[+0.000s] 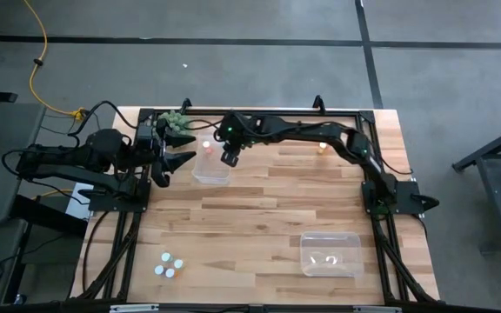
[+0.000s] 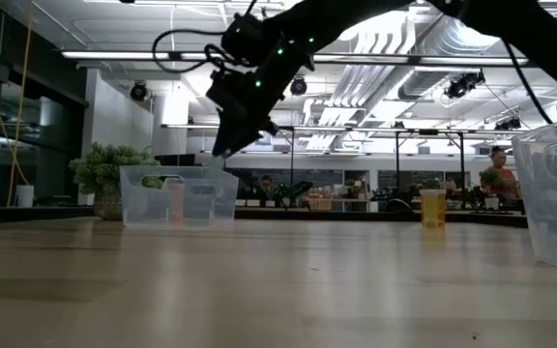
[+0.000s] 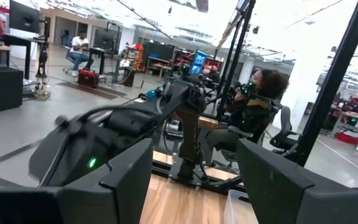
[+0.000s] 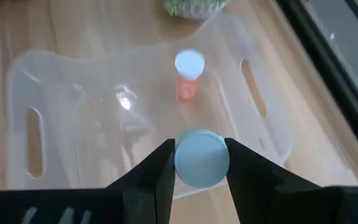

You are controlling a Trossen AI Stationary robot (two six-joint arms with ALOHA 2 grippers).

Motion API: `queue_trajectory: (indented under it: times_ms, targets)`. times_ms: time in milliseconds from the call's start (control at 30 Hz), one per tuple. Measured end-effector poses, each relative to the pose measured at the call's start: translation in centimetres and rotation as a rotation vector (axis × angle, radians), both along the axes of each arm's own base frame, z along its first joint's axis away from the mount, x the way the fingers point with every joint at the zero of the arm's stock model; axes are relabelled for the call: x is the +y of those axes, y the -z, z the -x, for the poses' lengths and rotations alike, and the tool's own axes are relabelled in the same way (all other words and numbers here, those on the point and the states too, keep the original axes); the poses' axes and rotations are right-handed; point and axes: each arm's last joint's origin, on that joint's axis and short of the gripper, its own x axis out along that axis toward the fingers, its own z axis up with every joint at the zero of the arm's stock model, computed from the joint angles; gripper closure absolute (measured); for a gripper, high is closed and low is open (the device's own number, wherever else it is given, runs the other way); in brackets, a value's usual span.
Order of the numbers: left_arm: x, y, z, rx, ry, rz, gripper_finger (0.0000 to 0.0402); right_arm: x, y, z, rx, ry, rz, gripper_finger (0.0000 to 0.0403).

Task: Pick and place medicine bottles into bin by pill shape (circle, oval)
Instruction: Put the top blue tablet bottle into the top transparent bin

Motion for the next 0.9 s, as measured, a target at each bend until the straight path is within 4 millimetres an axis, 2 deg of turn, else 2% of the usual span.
queue_trajectory:
  times_ms: [133, 300, 900]
  targets:
    - [0.0, 0.0, 0.0, 0.0, -0.001, 0.001, 0.0179, -0.5, 1.1, -0.5, 0.061, -0.019, 0.01, 0.0286]
    - [0.0, 0.0, 0.0, 0.001, -0.001, -0.001, 0.0179, -0.8, 1.5, -0.6, 0.089, -0.019, 0.009, 0.0286]
    - [0.0, 0.0, 0.0, 0.002, -0.001, -0.001, 0.0179, -1.4, 1.7, -0.2, 0.117, 0.004, -0.001, 0.0283]
